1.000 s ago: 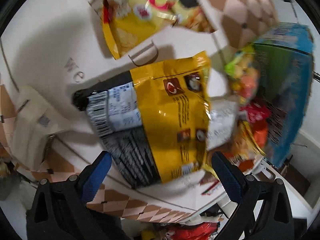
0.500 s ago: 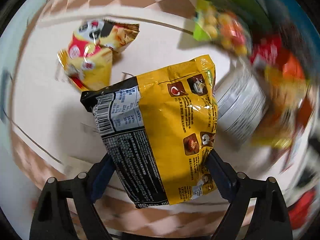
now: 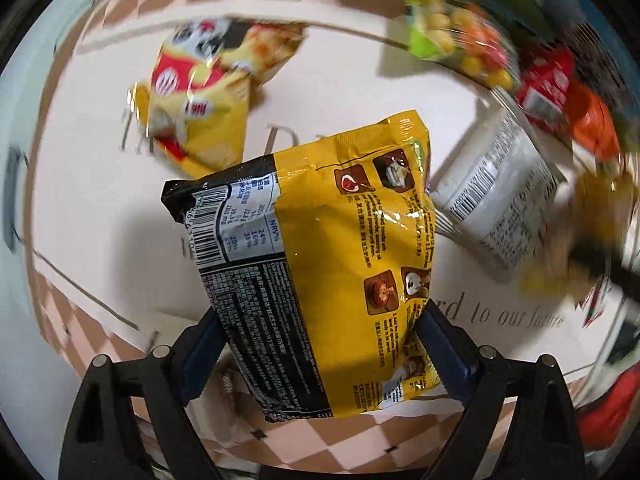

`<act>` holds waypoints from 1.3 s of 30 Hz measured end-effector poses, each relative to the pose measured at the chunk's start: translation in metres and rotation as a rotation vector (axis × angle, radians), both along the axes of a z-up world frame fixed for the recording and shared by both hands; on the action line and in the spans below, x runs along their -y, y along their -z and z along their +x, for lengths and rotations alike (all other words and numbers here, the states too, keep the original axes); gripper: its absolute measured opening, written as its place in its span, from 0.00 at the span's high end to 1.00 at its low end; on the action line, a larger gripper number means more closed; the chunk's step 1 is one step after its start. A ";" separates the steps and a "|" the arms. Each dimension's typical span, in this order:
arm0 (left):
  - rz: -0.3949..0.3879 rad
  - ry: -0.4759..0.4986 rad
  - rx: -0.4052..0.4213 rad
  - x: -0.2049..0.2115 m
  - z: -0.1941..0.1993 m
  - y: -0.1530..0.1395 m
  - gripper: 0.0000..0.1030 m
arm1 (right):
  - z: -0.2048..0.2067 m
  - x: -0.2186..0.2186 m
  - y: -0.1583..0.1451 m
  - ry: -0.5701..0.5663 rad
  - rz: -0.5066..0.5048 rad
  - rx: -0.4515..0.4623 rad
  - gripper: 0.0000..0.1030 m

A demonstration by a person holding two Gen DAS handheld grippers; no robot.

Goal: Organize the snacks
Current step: 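Grasp the yellow-black bag with left tool while right tool grasps the clear cookie bag, then lift both held bags and carry them over the cardboard box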

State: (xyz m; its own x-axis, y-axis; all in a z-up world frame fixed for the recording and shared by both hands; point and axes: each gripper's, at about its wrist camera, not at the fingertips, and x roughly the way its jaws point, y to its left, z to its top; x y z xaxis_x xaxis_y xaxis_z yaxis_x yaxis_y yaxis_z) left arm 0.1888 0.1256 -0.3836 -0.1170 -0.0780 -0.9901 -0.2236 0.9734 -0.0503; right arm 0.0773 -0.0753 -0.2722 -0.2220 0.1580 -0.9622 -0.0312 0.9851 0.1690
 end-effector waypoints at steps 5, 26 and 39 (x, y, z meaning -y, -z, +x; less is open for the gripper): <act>-0.023 0.029 0.032 -0.004 -0.006 0.004 0.12 | -0.036 0.031 -0.002 0.022 0.038 -0.108 0.57; 0.012 0.220 -0.054 0.032 -0.065 0.057 0.05 | -0.080 0.049 -0.009 0.142 0.045 -0.103 0.44; 0.067 0.233 0.062 0.052 -0.083 0.033 0.17 | -0.100 0.047 -0.024 0.144 -0.012 -0.055 0.62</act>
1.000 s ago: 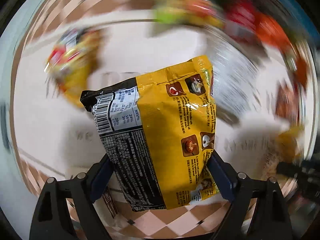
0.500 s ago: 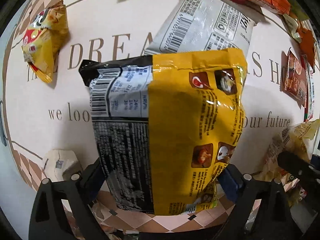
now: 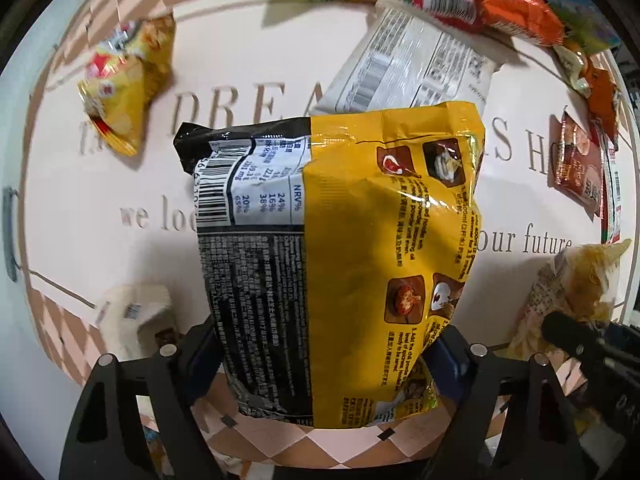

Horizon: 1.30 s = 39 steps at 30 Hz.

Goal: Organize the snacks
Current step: 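Lift both held bags and carry them over the cardboard box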

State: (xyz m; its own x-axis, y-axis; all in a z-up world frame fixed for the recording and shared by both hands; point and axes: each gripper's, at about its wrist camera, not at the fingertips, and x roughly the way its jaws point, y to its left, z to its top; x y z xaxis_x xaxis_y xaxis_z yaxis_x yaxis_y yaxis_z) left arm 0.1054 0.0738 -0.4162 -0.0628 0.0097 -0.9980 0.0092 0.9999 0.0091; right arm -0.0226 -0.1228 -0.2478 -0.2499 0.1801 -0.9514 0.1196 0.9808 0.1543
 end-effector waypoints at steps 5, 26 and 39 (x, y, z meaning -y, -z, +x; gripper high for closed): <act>0.000 0.019 0.054 0.002 -0.011 -0.020 0.17 | -0.005 0.003 -0.027 0.038 0.028 0.030 0.71; -0.110 0.067 0.428 0.044 0.021 -0.235 0.17 | 0.119 0.087 -0.227 0.007 0.261 0.331 0.73; -0.118 0.062 0.354 0.072 0.188 -0.228 0.17 | 0.281 0.094 -0.187 0.057 0.210 0.369 0.73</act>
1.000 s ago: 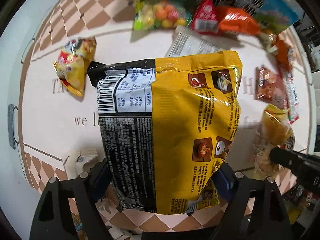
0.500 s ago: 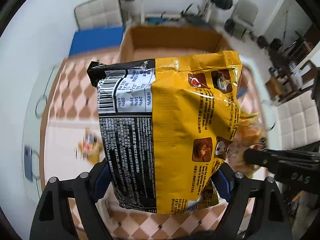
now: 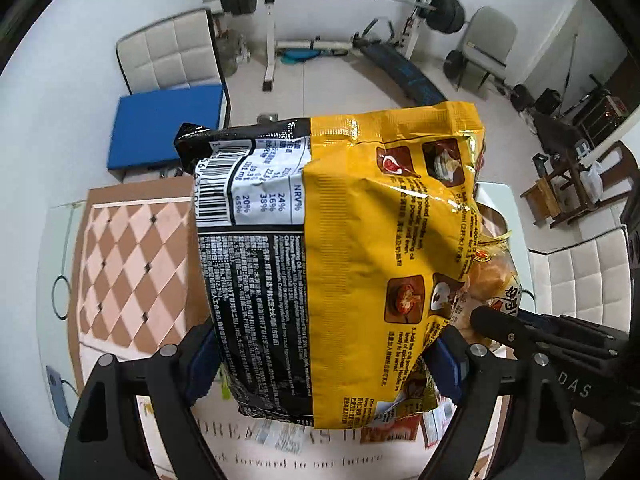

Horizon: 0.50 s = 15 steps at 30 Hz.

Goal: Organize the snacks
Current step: 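Lift both held bags and carry them over the cardboard box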

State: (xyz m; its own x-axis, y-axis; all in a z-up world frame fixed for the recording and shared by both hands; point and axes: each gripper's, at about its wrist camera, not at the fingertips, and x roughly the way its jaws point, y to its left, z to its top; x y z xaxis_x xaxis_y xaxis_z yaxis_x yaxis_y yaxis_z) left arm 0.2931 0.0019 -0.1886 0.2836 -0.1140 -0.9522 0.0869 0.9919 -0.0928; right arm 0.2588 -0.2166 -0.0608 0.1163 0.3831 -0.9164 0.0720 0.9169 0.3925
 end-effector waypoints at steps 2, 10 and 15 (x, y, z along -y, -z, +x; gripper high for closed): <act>-0.009 -0.008 -0.039 0.001 0.020 0.007 0.17 | 0.023 -0.002 0.021 -0.005 -0.010 -0.015 0.73; -0.011 0.002 -0.189 0.007 0.086 0.063 0.17 | 0.090 -0.012 0.089 -0.026 -0.059 -0.080 0.73; -0.025 0.009 -0.257 0.014 0.110 0.091 0.17 | 0.114 -0.016 0.116 -0.039 -0.090 -0.102 0.73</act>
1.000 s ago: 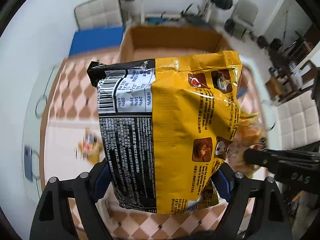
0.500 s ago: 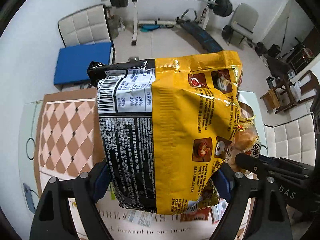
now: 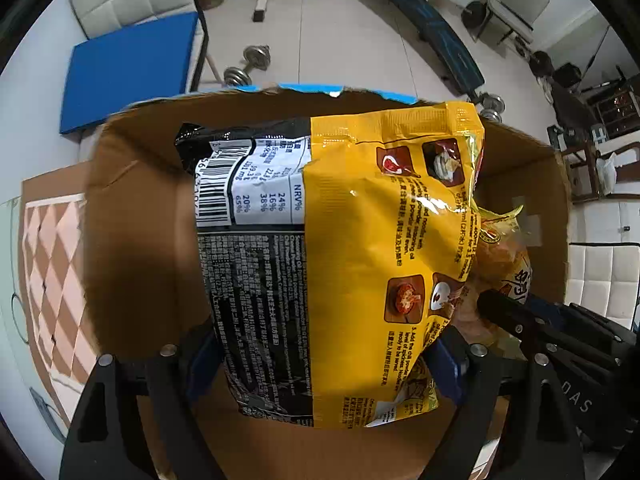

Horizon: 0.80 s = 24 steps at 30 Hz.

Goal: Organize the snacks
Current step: 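Lift both held bags and carry them over the cardboard box, then open both tools to drop the bags into the box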

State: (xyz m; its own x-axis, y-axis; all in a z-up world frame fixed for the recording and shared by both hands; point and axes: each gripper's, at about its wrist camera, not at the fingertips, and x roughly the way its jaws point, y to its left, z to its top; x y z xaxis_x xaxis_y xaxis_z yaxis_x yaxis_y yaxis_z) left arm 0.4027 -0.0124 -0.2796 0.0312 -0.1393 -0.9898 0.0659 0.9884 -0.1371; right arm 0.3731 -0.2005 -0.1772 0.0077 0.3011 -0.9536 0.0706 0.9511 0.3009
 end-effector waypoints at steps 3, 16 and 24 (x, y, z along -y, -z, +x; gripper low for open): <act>0.016 0.011 -0.028 0.006 0.009 0.013 0.17 | 0.013 -0.001 0.013 -0.009 -0.018 -0.005 0.73; 0.056 -0.058 -0.016 -0.010 0.007 0.009 0.11 | 0.027 -0.013 0.017 -0.106 -0.081 -0.080 0.13; 0.046 -0.061 0.048 -0.023 -0.016 -0.024 0.11 | -0.007 -0.016 -0.016 -0.104 -0.090 -0.016 0.11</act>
State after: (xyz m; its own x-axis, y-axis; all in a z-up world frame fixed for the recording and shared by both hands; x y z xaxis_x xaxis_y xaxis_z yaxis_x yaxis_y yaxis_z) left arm 0.3870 0.0103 -0.2553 0.0863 -0.0901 -0.9922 0.0105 0.9959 -0.0895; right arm 0.3660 -0.1846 -0.1612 -0.0349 0.2130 -0.9764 -0.0253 0.9765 0.2139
